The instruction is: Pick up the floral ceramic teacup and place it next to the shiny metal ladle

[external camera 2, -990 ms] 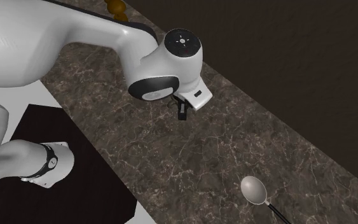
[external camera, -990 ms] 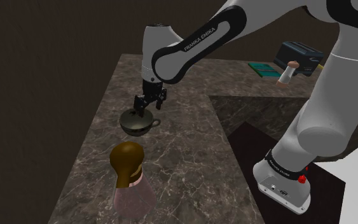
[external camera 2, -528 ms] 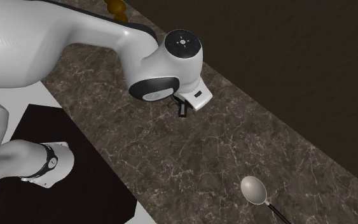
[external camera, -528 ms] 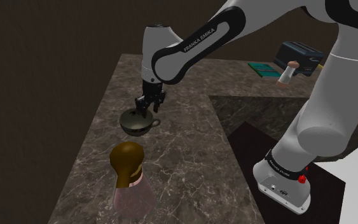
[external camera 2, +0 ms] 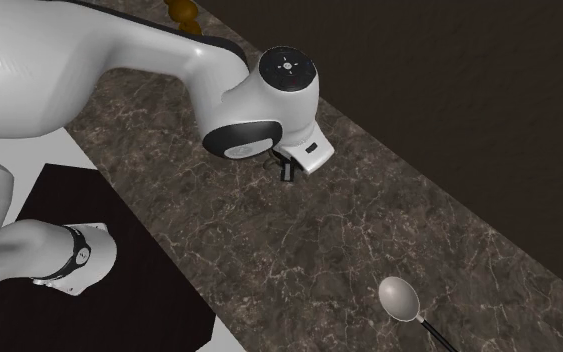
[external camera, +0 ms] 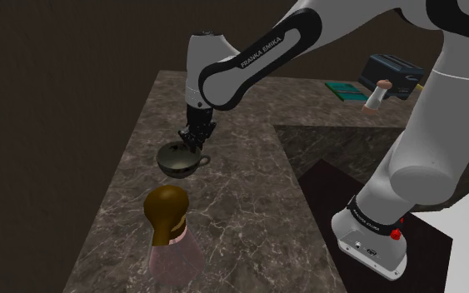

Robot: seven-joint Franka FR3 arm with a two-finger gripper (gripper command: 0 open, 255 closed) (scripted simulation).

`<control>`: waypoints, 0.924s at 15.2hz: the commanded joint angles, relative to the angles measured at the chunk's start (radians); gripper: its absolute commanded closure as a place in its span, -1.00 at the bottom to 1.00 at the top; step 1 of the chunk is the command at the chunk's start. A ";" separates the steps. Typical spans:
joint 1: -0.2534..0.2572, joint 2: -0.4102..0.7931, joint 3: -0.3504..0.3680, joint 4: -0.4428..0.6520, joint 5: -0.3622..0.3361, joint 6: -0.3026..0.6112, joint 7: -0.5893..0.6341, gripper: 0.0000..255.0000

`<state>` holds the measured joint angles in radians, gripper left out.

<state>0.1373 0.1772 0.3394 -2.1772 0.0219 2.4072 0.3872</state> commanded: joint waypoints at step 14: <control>-0.010 -0.103 0.007 0.066 0.040 -0.164 -0.019 1.00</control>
<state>0.1290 0.0819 0.3465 -2.1202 0.0589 2.2588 0.3705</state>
